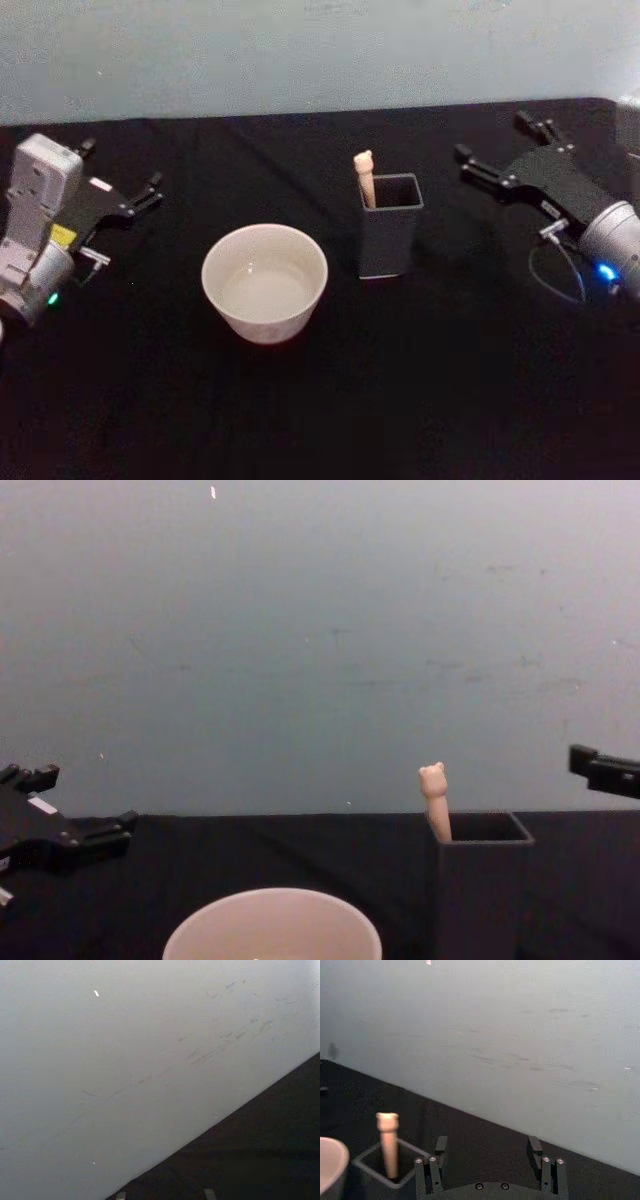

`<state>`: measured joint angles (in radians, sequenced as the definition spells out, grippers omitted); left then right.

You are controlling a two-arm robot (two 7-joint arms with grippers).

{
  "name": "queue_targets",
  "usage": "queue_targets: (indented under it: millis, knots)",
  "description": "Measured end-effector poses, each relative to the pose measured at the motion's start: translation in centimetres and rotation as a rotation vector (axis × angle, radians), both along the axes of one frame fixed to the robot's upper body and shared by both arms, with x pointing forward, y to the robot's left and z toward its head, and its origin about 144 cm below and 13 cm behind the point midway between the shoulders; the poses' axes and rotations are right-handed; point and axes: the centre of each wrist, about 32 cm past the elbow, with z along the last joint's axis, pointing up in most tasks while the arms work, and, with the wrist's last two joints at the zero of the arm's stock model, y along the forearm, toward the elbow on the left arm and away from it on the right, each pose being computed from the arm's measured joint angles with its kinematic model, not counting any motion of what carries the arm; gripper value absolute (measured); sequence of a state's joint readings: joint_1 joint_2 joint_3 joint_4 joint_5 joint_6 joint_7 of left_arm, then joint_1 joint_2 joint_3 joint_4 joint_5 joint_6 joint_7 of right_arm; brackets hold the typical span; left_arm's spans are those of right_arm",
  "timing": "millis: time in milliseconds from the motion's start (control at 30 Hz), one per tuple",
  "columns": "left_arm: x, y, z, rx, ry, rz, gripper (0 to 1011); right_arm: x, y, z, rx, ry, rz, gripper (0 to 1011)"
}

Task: Pick up the stirring spoon with one hand, stir inside the cup, then place it back in its original position.

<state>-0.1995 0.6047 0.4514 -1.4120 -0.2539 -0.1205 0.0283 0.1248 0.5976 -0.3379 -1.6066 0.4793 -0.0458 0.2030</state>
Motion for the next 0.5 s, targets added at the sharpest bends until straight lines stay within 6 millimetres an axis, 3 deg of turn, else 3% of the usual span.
queue_targets:
  millis: [500]
  knots:
    - [0.0, 0.0, 0.0, 0.0, 0.0, 0.0, 1001, -1.0, 1.1, 1.8, -0.001, 0.075, 0.211, 1000]
